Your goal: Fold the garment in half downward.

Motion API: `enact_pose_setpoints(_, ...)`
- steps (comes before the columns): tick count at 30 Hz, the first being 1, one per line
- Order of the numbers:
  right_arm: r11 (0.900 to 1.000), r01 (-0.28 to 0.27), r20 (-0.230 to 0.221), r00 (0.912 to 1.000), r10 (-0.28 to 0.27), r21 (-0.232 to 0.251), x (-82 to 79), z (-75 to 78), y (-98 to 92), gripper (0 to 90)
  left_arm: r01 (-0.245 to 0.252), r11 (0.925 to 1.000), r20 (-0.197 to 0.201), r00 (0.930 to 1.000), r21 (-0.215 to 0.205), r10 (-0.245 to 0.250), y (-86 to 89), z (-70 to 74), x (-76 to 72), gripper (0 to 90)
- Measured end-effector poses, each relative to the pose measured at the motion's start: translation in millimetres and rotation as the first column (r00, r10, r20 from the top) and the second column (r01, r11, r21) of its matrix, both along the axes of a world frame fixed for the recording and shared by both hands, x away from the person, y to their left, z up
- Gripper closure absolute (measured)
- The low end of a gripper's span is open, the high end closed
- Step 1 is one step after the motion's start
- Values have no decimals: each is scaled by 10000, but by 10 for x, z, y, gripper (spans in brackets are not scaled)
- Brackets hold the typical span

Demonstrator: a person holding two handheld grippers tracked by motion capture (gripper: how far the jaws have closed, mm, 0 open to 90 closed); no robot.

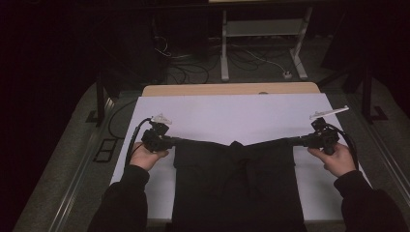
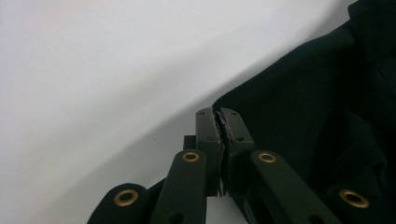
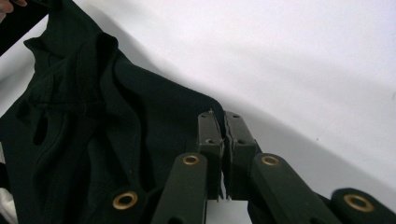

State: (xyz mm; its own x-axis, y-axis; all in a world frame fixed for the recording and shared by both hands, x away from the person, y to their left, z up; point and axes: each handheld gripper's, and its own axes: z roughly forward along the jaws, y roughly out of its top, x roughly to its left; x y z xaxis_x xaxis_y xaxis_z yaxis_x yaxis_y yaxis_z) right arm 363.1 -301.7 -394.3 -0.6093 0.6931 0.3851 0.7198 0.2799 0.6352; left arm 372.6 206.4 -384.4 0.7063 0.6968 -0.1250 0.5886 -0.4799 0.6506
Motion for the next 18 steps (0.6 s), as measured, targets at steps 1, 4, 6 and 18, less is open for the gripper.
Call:
enact_pose_setpoints(1, 10000, -11, 21, 10000, 11, -20, 6, 12, -2, 856, 32, 10000, 19, 10000, 37, -32, -1, 10, 8, 860)
enact_pose_setpoints(4, 10000, 4, 64, 10000, -4, -64, 25, 51, -1, 855, 8, 10000, 74, 10000, 50, -9, -6, 38, 26, 860)
enact_pose_setpoints(6, 10000, 9, 81, 10000, -8, -67, 37, 74, 3, 855, -27, 10000, 122, 9999, 37, 27, -5, 52, 34, 860)
enact_pose_setpoints(18, 9997, -9, 190, 9998, 13, -236, 122, 158, 33, 855, -173, 9998, 77, 9998, 5, 173, 29, 97, 95, 859)
